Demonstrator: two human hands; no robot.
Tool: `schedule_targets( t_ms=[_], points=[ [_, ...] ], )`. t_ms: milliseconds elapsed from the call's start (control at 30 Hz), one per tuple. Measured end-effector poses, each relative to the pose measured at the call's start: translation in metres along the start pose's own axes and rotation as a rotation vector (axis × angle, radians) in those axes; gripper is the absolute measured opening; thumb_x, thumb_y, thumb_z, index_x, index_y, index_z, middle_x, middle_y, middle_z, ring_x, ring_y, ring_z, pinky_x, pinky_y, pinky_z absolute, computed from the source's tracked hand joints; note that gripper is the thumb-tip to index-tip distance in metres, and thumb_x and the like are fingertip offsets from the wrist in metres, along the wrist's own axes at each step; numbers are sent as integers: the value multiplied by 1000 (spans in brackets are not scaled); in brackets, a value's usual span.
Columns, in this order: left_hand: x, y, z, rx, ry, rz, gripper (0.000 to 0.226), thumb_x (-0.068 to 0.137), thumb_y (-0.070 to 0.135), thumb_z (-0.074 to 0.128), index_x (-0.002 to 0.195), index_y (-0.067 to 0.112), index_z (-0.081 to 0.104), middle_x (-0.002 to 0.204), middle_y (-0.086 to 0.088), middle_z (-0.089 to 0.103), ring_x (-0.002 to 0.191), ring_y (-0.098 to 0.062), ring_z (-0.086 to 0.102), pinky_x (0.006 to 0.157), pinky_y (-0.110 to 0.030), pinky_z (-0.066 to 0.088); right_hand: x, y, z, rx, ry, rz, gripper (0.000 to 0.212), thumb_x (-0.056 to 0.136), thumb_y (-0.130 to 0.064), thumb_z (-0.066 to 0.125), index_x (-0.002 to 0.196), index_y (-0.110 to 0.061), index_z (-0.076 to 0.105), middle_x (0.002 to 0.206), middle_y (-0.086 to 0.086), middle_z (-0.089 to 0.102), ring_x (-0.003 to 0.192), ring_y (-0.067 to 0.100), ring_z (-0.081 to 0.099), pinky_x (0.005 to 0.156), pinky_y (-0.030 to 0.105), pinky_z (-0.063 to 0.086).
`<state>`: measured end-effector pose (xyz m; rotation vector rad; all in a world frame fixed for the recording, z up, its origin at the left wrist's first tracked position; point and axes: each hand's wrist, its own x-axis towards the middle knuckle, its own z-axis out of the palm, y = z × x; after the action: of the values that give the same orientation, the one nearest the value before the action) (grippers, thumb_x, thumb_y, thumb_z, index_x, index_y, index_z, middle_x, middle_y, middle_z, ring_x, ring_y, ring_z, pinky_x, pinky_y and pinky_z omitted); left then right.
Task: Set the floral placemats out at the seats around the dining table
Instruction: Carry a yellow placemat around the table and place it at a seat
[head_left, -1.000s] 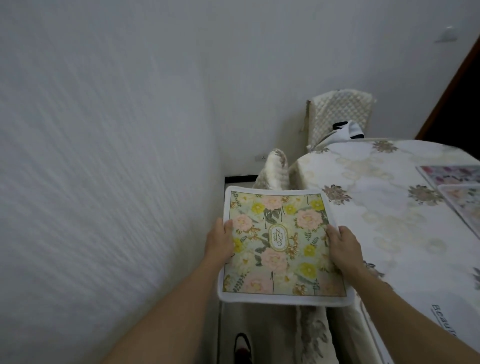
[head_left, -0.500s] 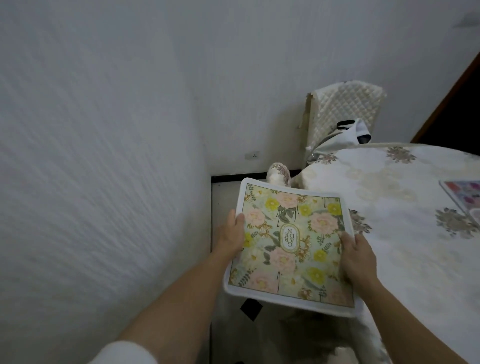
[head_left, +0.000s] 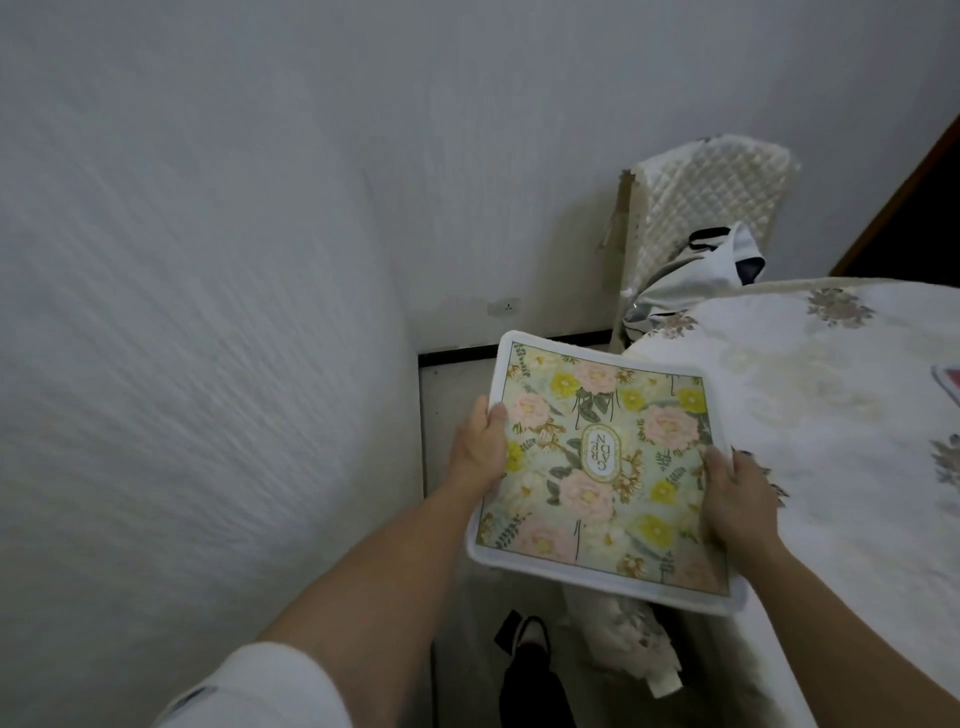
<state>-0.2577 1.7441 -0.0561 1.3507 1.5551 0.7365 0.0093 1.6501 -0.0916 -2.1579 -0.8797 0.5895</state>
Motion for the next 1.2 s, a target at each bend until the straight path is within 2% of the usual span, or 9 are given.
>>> schedule_targets(
  t_ms=[167, 367, 500, 600, 733, 833, 933, 1067, 1200],
  points=[
    [73, 41, 12, 20, -65, 90, 22, 100, 36, 38, 88, 25, 52, 86, -4, 64, 81, -27, 65, 76, -52, 54, 56, -20, 13, 43, 58, 48, 45, 100, -48, 36, 97, -6, 52, 92, 15, 59, 87, 36, 57, 74, 46, 47],
    [145, 91, 54, 102, -152, 133, 26, 102, 36, 36, 98, 18, 55, 92, -5, 65, 84, -24, 64, 71, -40, 52, 118, -28, 6, 149, 116, 136, 42, 101, -46, 38, 96, -7, 52, 91, 13, 60, 86, 34, 56, 71, 40, 44],
    [174, 113, 95, 121, -241, 170, 24, 102, 34, 37, 85, 25, 51, 85, -2, 63, 79, -22, 62, 72, -41, 52, 135, -23, -15, 163, 194, 202, 40, 102, -42, 39, 96, -5, 53, 85, 6, 56, 87, 32, 55, 71, 37, 41],
    [184, 128, 125, 152, -316, 220, 24, 102, 32, 36, 86, 20, 49, 82, 0, 58, 77, -20, 57, 69, -38, 46, 137, -13, -33, 181, 259, 258, 39, 102, -42, 39, 94, -5, 53, 81, 2, 54, 84, 29, 54, 68, 35, 36],
    [190, 143, 171, 150, -446, 275, 24, 103, 29, 37, 83, 20, 46, 80, 2, 54, 75, -18, 54, 62, -32, 41, 134, 9, -53, 188, 369, 359, 41, 101, -43, 38, 92, -5, 52, 84, 8, 56, 84, 30, 54, 69, 36, 37],
    [191, 147, 205, 172, -563, 304, 21, 102, 30, 38, 92, 18, 51, 88, -3, 59, 82, -22, 59, 69, -38, 48, 121, 28, -63, 197, 446, 441, 41, 102, -42, 38, 90, -4, 50, 82, 8, 54, 83, 31, 54, 68, 37, 37],
    [190, 148, 240, 231, -675, 365, 29, 101, 34, 38, 101, 8, 52, 95, -12, 60, 87, -27, 58, 76, -43, 48, 105, 44, -71, 204, 522, 538, 41, 102, -42, 38, 93, -4, 51, 83, 7, 55, 82, 30, 54, 67, 36, 36],
    [183, 151, 278, 284, -864, 458, 31, 103, 32, 38, 82, 8, 39, 76, -5, 42, 69, -20, 43, 62, -35, 34, 82, 59, -79, 223, 639, 664, 40, 102, -41, 38, 95, -5, 53, 84, 6, 56, 83, 28, 54, 68, 36, 38],
    [176, 149, 314, 319, -1025, 508, 33, 103, 33, 40, 80, 10, 37, 71, -3, 40, 63, -16, 40, 60, -34, 32, 64, 70, -84, 224, 724, 742, 40, 102, -39, 38, 96, -2, 52, 81, 3, 53, 79, 25, 51, 66, 35, 34]
  ],
)
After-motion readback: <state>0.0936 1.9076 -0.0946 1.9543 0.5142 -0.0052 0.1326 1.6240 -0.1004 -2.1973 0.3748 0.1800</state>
